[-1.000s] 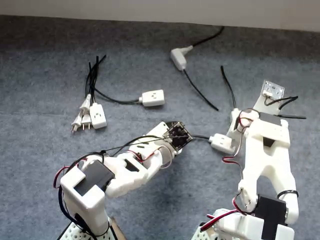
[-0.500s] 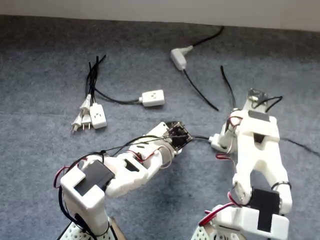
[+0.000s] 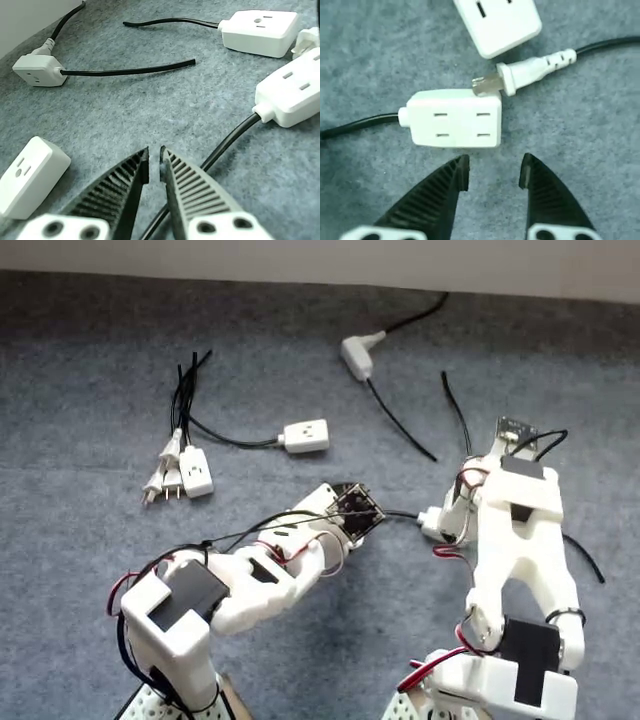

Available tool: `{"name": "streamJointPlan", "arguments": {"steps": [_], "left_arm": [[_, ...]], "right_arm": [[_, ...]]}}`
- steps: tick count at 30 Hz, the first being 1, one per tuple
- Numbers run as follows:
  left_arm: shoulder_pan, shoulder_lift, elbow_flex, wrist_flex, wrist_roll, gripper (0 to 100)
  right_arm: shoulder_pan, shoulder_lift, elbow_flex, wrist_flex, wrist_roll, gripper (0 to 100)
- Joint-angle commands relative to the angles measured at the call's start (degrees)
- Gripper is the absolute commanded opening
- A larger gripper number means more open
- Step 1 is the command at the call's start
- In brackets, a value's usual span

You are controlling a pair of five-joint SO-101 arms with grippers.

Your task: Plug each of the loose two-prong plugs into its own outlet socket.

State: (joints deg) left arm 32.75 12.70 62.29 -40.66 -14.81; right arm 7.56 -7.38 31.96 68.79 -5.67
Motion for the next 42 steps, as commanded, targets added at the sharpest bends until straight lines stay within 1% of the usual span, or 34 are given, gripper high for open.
{"name": "streamJointPlan", "arguments": {"steps": [1,5,7,12,15,18,20,23,27,29,31,33,35,38,42], "left_arm": [[0.57,-1.01,-0.66,-1.41,-0.62,7],[0.22,-1.01,-0.84,-1.41,-0.62,7],[0.13,-1.01,-0.84,-1.41,-0.62,7],[-0.84,-1.19,-1.10,-1.58,-0.35,7],[-2.51,-1.19,-1.63,-4.48,-0.26,7],[-4.79,-1.19,-1.80,-10.46,-0.26,7],[-6.64,-1.19,-1.80,-16.97,-0.26,6],[-9.45,-1.10,-1.54,-25.76,-0.26,6],[-14.73,-1.19,-1.89,-33.23,-0.53,6],[-18.07,-1.71,-2.86,-35.25,-0.62,7],[-22.81,-3.21,-4.18,-31.74,-0.53,7],[-27.65,-5.23,-6.37,-23.38,-0.26,7],[-32.40,-7.52,-8.48,-12.22,0.44,7],[-37.85,-11.21,-9.54,4.31,4.75,7],[-41.63,-14.46,-9.54,24.97,5.63,7]], "right_arm": [[5.85,-2.59,-7.60,3.91,1.41,16.9],[11.56,-1.89,-15.78,5.49,8.44,16.9],[13.93,-1.27,-19.03,5.85,10.37,17.0],[17.45,5.32,-23.52,11.21,11.96,17.0],[18.42,11.47,-22.37,11.21,11.78,17.0],[17.98,16.40,-22.29,9.98,10.90,16.7],[17.80,17.01,-22.02,8.75,8.18,16.6],[16.75,16.13,-22.02,7.96,6.86,16.6],[12.79,15.78,-21.05,7.87,4.13,16.6],[10.77,15.60,-18.15,5.23,3.34,16.6],[9.19,15.25,-14.55,1.98,3.25,16.6],[8.66,15.25,-11.38,-1.19,2.99,16.6],[8.66,15.25,-8.75,-4.09,2.90,16.6],[8.66,15.25,-5.67,-7.78,2.73,16.6],[8.57,15.16,-2.07,-12.35,0.00,16.6]]}}
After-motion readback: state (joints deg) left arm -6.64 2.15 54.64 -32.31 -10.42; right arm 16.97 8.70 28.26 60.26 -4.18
